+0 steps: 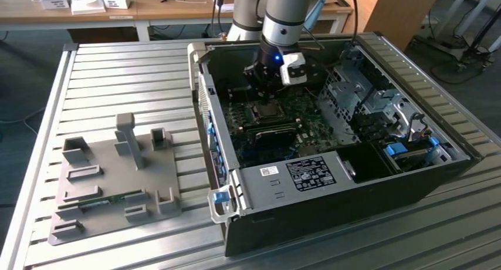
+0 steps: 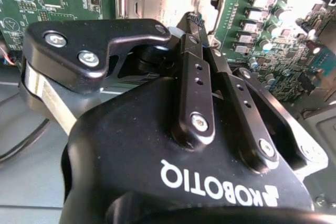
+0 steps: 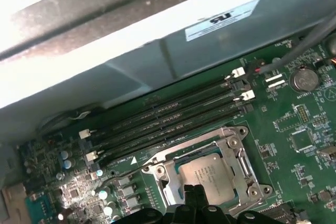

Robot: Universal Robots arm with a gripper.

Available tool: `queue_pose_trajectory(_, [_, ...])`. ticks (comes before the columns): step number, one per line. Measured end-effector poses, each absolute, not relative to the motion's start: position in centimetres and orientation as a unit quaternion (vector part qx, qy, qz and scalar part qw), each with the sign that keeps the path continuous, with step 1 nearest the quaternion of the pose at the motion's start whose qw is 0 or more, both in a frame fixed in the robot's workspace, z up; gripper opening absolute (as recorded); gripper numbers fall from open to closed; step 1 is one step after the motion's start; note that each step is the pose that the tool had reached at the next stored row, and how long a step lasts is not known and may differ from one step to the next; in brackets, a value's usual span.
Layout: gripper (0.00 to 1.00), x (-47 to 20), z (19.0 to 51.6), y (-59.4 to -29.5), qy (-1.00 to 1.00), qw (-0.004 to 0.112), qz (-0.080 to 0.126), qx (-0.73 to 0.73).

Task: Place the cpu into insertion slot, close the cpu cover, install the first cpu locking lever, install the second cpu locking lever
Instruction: 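Install the first cpu locking lever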

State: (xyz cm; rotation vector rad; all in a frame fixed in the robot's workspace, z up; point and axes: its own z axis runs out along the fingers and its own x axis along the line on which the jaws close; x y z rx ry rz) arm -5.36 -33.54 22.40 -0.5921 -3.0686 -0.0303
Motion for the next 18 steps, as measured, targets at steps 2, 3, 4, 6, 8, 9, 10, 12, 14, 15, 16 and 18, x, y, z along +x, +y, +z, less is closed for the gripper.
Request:
queue_pose_trajectory(2, [0.11, -5.36, 22.39, -33.54, -0.983, 0.008, -0.010, -0.180])
queue_pose_trajectory(3, [0.11, -5.36, 22.38, -33.54, -0.985, 0.008, -0.010, -0.175])
queue_pose_trajectory(4, [0.11, -5.36, 22.38, -33.54, -0.986, 0.008, -0.010, -0.169])
queue_pose_trajectory(6, [0.11, -5.36, 22.37, -33.54, -0.987, 0.008, -0.009, -0.158])
queue_pose_trajectory(8, [0.11, -5.36, 22.36, -33.54, -0.989, 0.009, -0.009, -0.148])
queue_pose_trajectory(9, [0.11, -5.37, 22.35, -33.54, -0.990, 0.009, -0.009, -0.143])
queue_pose_trajectory(10, [0.11, -5.37, 22.35, -33.54, -0.990, 0.009, -0.009, -0.138])
queue_pose_trajectory(12, [0.11, -5.37, 22.34, -33.54, -0.991, 0.009, -0.009, -0.130])
queue_pose_trajectory(14, [0.11, -5.38, 22.34, -33.54, -0.992, 0.009, -0.009, -0.122])
queue_pose_trajectory(15, [0.11, -5.39, 22.33, -33.54, -0.993, 0.009, -0.009, -0.118])
queue_pose_trajectory(16, [0.11, -5.40, 22.33, -33.54, -0.993, 0.009, -0.009, -0.115])
queue_pose_trajectory(18, [0.11, -5.40, 22.33, -33.54, -0.994, 0.009, -0.009, -0.108])
